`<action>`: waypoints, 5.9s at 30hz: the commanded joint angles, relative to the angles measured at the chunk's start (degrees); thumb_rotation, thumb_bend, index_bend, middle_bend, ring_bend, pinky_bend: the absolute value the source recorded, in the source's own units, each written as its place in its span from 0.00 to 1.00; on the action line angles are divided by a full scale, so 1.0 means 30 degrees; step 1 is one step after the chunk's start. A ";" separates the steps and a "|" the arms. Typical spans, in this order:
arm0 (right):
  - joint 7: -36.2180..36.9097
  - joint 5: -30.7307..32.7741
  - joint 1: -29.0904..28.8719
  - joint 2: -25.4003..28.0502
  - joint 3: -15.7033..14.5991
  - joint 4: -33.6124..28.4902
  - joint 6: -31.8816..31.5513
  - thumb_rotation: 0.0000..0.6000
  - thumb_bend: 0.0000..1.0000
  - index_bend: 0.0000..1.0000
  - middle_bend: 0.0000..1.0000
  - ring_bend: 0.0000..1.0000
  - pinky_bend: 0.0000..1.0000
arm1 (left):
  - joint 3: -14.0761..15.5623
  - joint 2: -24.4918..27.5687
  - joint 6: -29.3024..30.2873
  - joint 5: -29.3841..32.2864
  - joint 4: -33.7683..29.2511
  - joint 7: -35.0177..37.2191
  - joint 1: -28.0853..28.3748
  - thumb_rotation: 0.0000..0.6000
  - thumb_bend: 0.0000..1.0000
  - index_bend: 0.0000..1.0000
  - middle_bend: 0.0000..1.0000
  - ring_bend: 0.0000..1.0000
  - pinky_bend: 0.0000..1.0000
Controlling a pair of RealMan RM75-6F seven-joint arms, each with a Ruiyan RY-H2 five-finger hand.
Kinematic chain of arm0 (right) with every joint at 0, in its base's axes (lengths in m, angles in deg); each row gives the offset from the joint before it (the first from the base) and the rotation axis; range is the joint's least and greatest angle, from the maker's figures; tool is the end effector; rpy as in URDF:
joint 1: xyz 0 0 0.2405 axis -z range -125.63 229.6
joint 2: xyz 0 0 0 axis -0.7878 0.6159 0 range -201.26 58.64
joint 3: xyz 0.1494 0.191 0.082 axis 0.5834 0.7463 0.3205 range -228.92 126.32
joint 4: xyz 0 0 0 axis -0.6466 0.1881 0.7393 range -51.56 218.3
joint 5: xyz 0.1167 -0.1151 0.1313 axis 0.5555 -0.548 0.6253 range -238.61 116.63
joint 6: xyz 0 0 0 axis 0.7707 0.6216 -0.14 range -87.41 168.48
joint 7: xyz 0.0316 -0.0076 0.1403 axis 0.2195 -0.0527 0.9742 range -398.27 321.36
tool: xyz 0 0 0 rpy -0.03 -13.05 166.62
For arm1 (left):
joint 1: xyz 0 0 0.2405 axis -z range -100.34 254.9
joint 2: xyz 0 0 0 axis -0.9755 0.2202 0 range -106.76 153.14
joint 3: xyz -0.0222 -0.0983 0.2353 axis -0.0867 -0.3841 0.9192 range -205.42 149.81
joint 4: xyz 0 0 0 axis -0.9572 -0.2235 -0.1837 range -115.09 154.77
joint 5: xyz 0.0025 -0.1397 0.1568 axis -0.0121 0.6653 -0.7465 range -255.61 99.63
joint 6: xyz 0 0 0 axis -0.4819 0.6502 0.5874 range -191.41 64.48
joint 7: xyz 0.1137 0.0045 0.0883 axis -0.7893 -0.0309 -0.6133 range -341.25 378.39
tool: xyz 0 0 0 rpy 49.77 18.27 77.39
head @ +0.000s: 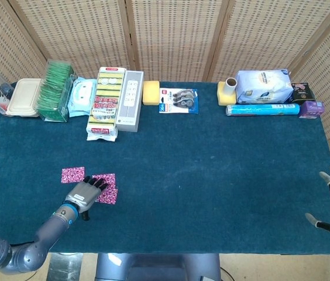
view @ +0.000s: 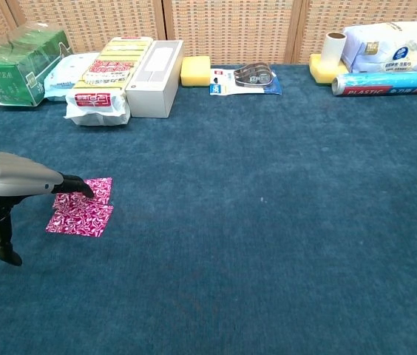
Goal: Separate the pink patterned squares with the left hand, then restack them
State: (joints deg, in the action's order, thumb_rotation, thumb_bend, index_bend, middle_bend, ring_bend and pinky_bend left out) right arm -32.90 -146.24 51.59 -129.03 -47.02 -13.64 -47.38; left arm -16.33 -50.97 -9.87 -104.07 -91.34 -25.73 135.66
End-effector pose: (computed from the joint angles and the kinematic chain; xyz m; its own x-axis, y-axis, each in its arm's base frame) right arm -0.3120 -0.1613 0.1972 0.3340 0.0470 0.9414 -0.9416 0.0631 0.3309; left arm -0.1801 0.2691 0.0028 0.6742 0.6203 0.4008 0.7112 -0.3991 -0.5787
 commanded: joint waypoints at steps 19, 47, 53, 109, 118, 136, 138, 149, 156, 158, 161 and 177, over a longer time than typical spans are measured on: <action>0.0286 -0.0022 -0.0010 0.0105 -0.0027 0.0014 0.0085 1.00 0.00 0.12 0.02 0.01 0.01 | -0.0090 -0.0063 -0.0085 0.1098 0.0800 0.0119 0.0504 1.00 0.07 0.00 0.00 0.00 0.02; 0.0387 0.0009 -0.0044 0.0118 -0.0041 0.0038 0.0199 1.00 0.00 0.12 0.02 0.01 0.01 | 0.0196 -0.0010 -0.0210 0.0471 0.0045 0.0165 0.0496 1.00 0.07 0.00 0.00 0.00 0.02; 0.0424 0.0018 -0.0052 0.0124 -0.0033 0.0056 0.0207 1.00 0.00 0.12 0.02 0.01 0.01 | -0.0113 -0.0244 0.0073 0.1805 0.0193 -0.0330 0.1206 1.00 0.07 0.00 0.00 0.00 0.02; 0.0926 -0.0264 0.0026 0.0316 -0.0172 -0.0081 0.0099 1.00 0.00 0.12 0.02 0.01 0.01 | -0.0853 -0.0956 0.2627 -0.4249 0.0653 0.3423 -0.1717 1.00 0.12 0.25 0.00 0.00 0.02; 0.1194 -0.0343 -0.0039 0.0375 -0.0226 -0.0043 0.0251 1.00 0.00 0.12 0.02 0.01 0.01 | -0.1098 -0.2053 0.2469 -0.4710 0.1643 0.4042 -0.2732 1.00 0.17 0.25 0.00 0.00 0.02; 0.1733 -0.0414 -0.0069 0.0559 -0.0286 0.0001 0.0345 1.00 0.00 0.12 0.02 0.01 0.01 | -0.1737 -0.2982 0.2926 -0.3588 0.2345 0.2370 -0.3205 1.00 0.22 0.25 0.00 0.00 0.02; 0.1763 -0.0414 -0.0054 0.0578 -0.0298 0.0002 0.0333 1.00 0.00 0.12 0.02 0.01 0.01 | -0.1769 -0.2967 0.3060 -0.3584 0.2328 0.2254 -0.3286 1.00 0.22 0.25 0.00 0.00 0.02; 0.1971 -0.0454 -0.0025 0.0613 -0.0304 0.0020 0.0252 1.00 0.00 0.12 0.02 0.01 0.01 | -0.1578 -0.2957 0.3974 -0.4548 0.2329 0.1795 -0.4201 1.00 0.22 0.25 0.00 0.00 0.02; 0.2016 -0.0493 -0.0014 0.0647 -0.0336 0.0007 0.0242 1.00 0.00 0.12 0.02 0.01 0.01 | -0.1649 -0.3247 0.4066 -0.4962 0.2588 0.1448 -0.4573 1.00 0.22 0.25 0.00 0.00 0.02; 0.2028 -0.0477 -0.0013 0.0647 -0.0325 0.0019 0.0233 1.00 0.00 0.12 0.02 0.01 0.01 | -0.1643 -0.3338 0.4203 -0.5038 0.2677 0.1205 -0.4636 1.00 0.22 0.25 0.00 0.00 0.02; 0.2067 -0.0470 -0.0014 0.0656 -0.0324 0.0009 0.0237 1.00 0.00 0.13 0.02 0.01 0.01 | -0.1642 -0.3604 0.4571 -0.5145 0.2830 0.0640 -0.4780 1.00 0.22 0.25 0.00 0.00 0.02; 0.2205 -0.0486 0.0003 0.0695 -0.0316 0.0013 0.0175 1.00 0.00 0.13 0.02 0.01 0.01 | -0.2055 -0.4010 0.4640 -0.5539 0.3007 0.0097 -0.5372 1.00 0.22 0.29 0.00 0.00 0.02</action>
State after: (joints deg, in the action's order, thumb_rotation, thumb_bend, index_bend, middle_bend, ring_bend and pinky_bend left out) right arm -26.29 -147.70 51.60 -126.95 -47.96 -13.60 -46.87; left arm -22.47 -62.95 4.00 -120.64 -82.36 -25.40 119.60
